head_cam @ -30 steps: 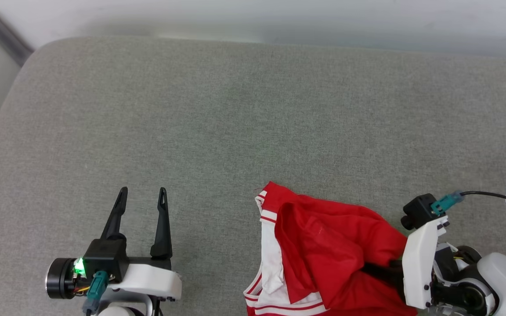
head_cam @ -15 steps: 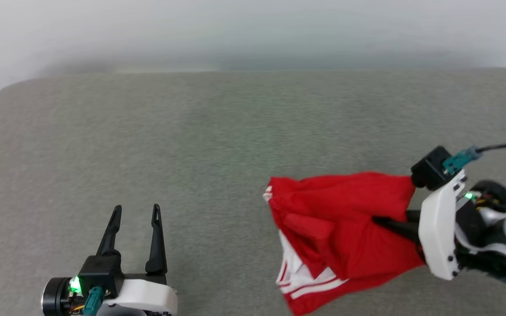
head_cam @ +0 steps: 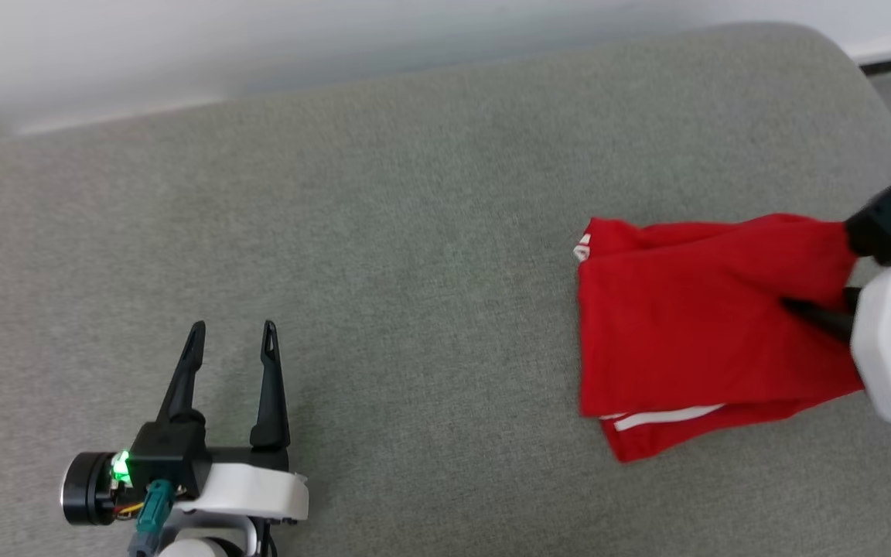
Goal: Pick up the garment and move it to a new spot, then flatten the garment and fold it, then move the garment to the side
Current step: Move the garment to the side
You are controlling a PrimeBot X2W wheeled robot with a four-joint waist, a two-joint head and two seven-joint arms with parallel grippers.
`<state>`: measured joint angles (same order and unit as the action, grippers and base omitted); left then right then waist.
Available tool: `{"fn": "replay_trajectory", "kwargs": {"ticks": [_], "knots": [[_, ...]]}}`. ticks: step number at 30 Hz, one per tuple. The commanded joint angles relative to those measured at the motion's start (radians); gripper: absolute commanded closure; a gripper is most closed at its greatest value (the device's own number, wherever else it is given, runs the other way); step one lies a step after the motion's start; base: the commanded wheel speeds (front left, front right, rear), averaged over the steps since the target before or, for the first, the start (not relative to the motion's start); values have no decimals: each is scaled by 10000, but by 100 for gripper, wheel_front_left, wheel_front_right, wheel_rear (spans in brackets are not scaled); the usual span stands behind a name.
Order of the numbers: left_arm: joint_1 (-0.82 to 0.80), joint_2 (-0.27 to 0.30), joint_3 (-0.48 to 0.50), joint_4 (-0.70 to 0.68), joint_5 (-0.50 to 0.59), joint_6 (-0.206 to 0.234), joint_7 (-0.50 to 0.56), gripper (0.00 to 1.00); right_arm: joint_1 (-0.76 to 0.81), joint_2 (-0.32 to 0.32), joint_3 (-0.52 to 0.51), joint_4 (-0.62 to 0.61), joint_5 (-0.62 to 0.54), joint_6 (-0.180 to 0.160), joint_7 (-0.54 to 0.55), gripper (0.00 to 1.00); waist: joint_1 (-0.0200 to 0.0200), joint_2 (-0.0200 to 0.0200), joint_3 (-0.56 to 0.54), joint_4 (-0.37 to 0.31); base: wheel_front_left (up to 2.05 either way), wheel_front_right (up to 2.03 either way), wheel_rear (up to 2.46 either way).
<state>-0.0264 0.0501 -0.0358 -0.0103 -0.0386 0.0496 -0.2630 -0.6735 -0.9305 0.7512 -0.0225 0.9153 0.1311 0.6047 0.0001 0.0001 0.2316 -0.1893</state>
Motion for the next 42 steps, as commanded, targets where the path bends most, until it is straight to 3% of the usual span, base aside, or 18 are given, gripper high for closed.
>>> {"fn": "replay_trajectory", "kwargs": {"ticks": [1,11,17,23,24,25,26,30,34,38,42], "knots": [[-173,3,-13,-64,61,-51,-23,0,-149,-144,-87,220,-134,-7,-75,100,-1,-1,466,-234,0,0,0],[-839,228,57,-450,284,-257,-23,0,-735,-680,-1199,3131,-1639,-9,-644,100,-1,-1,1917,-84,0,0,0],[-1202,345,82,-720,317,-340,-23,0,-1227,-407,-2317,4789,-2325,-9,-1060,100,-1,-1,2656,-16,0,0,0],[-1421,403,4,-707,337,-408,-23,0,-1437,296,-3085,6075,-2926,-9,-1494,100,-1,-1,2872,77,0,0,0],[-1437,398,-14,-675,340,-406,-23,0,-1420,446,-3208,6276,-3026,-9,-1601,91,-1,-1,2824,109,0,0,0],[-1446,387,-19,-650,331,-388,-23,0,-1376,566,-3307,6473,-3158,-9,-1686,51,-1,-1,2744,145,0,0,0],[-1421,371,-24,-622,311,-357,-23,0,-1337,645,-3402,6656,-3295,-9,-1791,0,-1,-1,2654,175,0,0,0],[-1105,290,-16,-501,197,-251,-23,0,-1248,781,-3745,7058,-4049,-9,-2387,0,-1,-1,2021,300,0,0,0],[-735,203,-27,-443,99,-126,-23,0,-1358,845,-4364,7119,-5170,-9,-3687,0,-1,-1,1267,467,0,0,0],[-304,146,-8,-399,-4,-7,-23,0,-1157,1325,-5192,6757,-6039,-9,-5263,0,-1,-1,527,666,0,0,0],[94,95,-4,-369,-110,94,-23,0,-659,2268,-6079,5990,-6756,-7,-6785,0,-1,-1,-71,890,0,0,0]]}}
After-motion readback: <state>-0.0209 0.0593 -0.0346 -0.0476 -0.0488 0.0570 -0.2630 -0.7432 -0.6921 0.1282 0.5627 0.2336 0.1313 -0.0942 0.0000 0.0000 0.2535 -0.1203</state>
